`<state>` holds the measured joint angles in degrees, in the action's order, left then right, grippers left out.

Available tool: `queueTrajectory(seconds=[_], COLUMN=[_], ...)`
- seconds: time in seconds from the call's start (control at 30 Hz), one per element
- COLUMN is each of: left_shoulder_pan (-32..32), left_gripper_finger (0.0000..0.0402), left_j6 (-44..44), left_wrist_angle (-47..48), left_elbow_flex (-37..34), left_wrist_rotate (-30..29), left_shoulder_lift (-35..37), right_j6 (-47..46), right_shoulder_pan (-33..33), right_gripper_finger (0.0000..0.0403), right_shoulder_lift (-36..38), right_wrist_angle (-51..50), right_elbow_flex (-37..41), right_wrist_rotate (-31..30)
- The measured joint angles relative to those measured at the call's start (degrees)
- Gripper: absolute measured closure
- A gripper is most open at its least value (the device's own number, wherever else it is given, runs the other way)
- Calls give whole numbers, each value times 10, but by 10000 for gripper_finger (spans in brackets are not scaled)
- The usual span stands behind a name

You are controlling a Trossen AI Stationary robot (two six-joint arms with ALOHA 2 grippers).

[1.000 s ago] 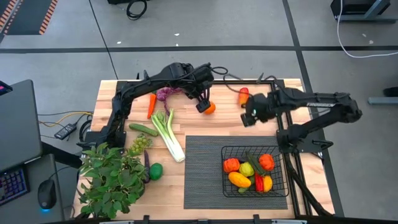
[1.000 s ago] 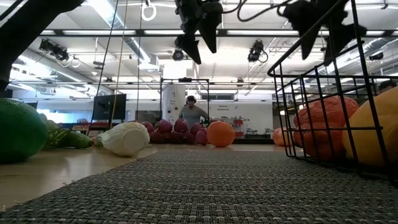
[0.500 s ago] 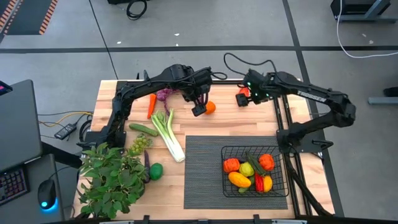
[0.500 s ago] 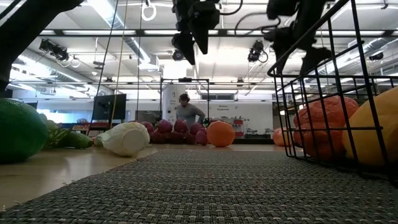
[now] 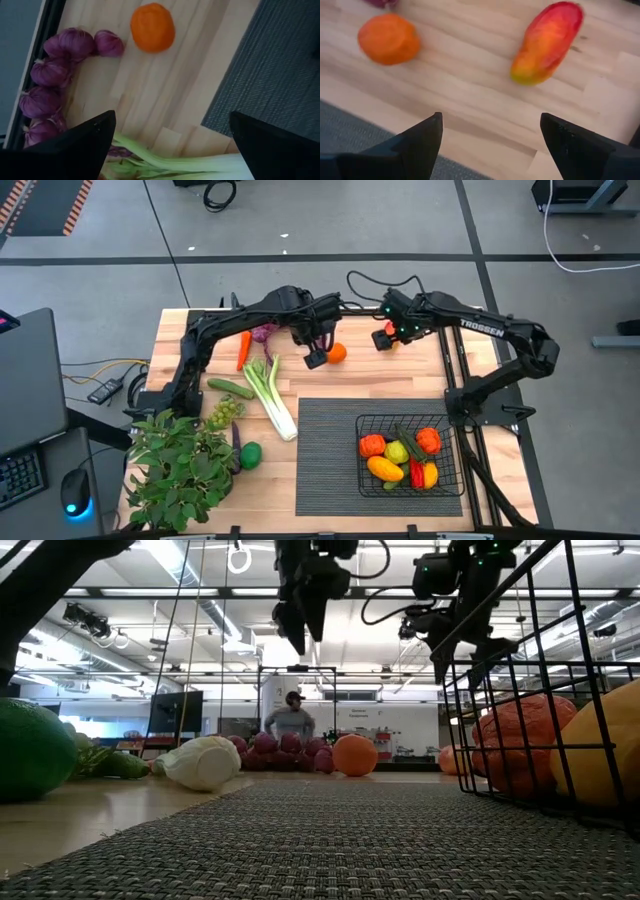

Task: Build produce basket
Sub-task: Put the carrot into the wire basket

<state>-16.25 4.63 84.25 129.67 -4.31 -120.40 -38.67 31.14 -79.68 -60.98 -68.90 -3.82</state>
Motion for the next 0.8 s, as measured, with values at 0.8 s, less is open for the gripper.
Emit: queueTrajectory(seconds=[0.8], left_shoulder_pan=[-33], left_gripper_finger=[6], left_j6=[-61], left_wrist_angle=[-40], left_elbow_flex=[-55], left_wrist_rotate=[28], left_shoulder_lift=[1], right_j6=[41], right_shoulder_pan=[26], right_gripper_finger=[63], right_shoulder_lift=[1], right_wrist_angle=[-17], right_elbow_flex=[0], right_wrist_rotate=[23])
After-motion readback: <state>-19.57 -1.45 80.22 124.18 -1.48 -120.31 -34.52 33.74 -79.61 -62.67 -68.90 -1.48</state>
